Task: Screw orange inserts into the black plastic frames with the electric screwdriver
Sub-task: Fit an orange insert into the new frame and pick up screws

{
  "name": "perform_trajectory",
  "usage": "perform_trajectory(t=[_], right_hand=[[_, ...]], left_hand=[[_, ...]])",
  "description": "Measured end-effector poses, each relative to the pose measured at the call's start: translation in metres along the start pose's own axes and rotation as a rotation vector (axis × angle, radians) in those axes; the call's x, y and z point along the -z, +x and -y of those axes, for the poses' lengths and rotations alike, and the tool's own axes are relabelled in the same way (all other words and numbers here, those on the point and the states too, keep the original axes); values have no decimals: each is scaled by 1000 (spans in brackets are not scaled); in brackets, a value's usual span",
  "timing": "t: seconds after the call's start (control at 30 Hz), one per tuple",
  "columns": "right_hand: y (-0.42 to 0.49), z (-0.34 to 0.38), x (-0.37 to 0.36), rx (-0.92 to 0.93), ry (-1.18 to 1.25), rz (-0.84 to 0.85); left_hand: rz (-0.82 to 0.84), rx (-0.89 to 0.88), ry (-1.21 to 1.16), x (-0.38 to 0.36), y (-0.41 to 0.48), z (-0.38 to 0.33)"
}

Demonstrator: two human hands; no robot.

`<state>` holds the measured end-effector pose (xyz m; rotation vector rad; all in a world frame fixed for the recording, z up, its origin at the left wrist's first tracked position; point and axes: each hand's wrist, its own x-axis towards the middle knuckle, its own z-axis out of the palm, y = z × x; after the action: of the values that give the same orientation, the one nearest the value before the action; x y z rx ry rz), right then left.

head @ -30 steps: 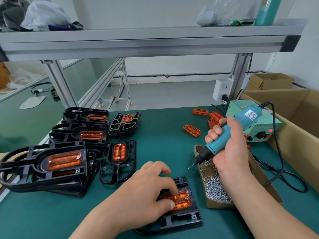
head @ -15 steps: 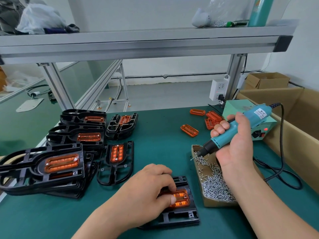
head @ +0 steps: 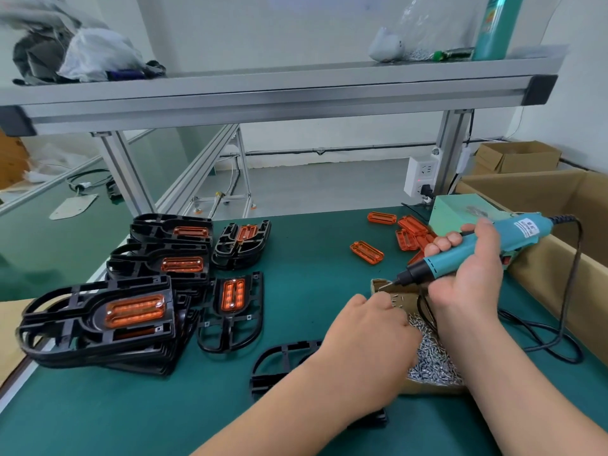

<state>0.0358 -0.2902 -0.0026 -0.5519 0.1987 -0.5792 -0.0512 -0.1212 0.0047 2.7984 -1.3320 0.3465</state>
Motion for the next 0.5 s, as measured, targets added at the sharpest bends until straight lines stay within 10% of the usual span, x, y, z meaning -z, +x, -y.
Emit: perform_trajectory(t=[0.5], right_hand=[[-3, -5, -15, -1, -91, 45]], left_hand=[[143, 149, -98, -8, 24, -5]])
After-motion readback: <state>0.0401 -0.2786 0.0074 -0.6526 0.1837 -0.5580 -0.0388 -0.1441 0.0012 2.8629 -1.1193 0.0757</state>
